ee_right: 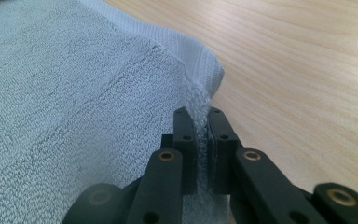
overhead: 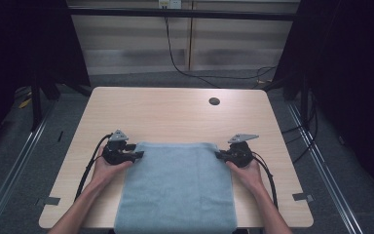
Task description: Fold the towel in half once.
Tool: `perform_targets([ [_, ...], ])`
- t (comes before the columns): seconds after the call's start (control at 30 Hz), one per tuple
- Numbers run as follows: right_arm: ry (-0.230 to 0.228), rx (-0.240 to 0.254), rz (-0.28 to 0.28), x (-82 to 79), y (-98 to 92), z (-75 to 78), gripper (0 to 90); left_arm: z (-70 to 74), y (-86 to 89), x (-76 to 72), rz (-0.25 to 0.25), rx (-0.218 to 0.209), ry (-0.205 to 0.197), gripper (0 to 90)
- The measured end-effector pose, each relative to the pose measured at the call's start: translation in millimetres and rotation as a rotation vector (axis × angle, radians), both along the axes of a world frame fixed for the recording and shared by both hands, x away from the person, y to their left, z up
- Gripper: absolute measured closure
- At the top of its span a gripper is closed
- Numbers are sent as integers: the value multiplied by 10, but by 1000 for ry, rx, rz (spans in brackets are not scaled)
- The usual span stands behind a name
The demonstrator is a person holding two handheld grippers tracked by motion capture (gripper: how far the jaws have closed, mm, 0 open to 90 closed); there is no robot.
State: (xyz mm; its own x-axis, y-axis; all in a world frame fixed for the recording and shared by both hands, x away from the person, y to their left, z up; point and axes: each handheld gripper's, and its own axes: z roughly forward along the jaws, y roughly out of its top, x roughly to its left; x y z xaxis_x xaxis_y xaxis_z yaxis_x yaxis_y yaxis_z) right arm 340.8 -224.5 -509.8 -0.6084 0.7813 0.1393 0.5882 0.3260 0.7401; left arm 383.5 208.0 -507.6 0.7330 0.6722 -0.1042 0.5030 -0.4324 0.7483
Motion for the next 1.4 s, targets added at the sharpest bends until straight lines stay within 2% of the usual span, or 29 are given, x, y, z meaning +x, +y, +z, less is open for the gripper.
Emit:
perform_targets([
  [0.03, 0, 0, 0, 0, 0, 0, 850, -3, -15, -14, -8, -14, 7, 506],
  [0.07, -1, -4, 6, -5, 6, 1, 850, -1, -23, -27, -23, -10, 7, 567],
  [0.13, 0, -6, 2, -17, 23, 5, 850, 0, -45, -44, -27, -23, 19, 619],
  [0.2, 4, 1, 6, -19, 30, 4, 851, -4, -48, -59, -48, -24, 19, 741],
  [0.3, 8, -7, 16, -32, 57, 15, 854, -17, -7, -48, -52, -67, 57, 834],
  [0.43, 13, 5, 17, -33, 56, 30, 854, 9, 18, -66, -62, -81, 68, 837],
  [0.5, -6, 38, 17, -40, 38, 90, 854, 41, 33, -83, -69, -99, 65, 837],
  [0.53, -6, 38, 17, -40, 38, 90, 854, 58, 45, -91, -71, -108, 67, 837],
  [0.57, -20, 81, 14, -45, 18, 162, 855, 80, 59, -101, -68, -120, 65, 837],
  [0.6, -20, 81, 14, -45, 18, 162, 855, 109, 75, -110, -66, -138, 62, 837],
  [0.7, -51, 119, 12, -55, -6, 298, 856, 215, 111, -136, -70, -184, 45, 837],
  [0.83, -73, 135, 15, -23, -27, 422, 856, 313, 84, -115, -75, -210, 20, 837],
  [0.87, -77, 140, 10, -8, -34, 445, 856, 329, 77, -100, -76, -220, 24, 837],
  [1.0, -101, 159, 24, 67, -73, 584, 857, 442, 72, -53, -79, -215, -1, 835],
  [1.1, -113, 177, 15, 80, -86, 639, 857, 537, 112, -21, -62, -264, -17, 838],
  [1.2, -135, 193, -6, 120, -135, 742, 858, 631, 112, 2, -48, -256, -34, 839],
  [1.33, -175, 211, -16, 136, -171, 921, 859, 786, 129, -27, -51, -284, -56, 841],
  [1.4, -190, 213, -12, 139, -169, 996, 859, 884, 140, -32, -49, -270, -79, 843],
])
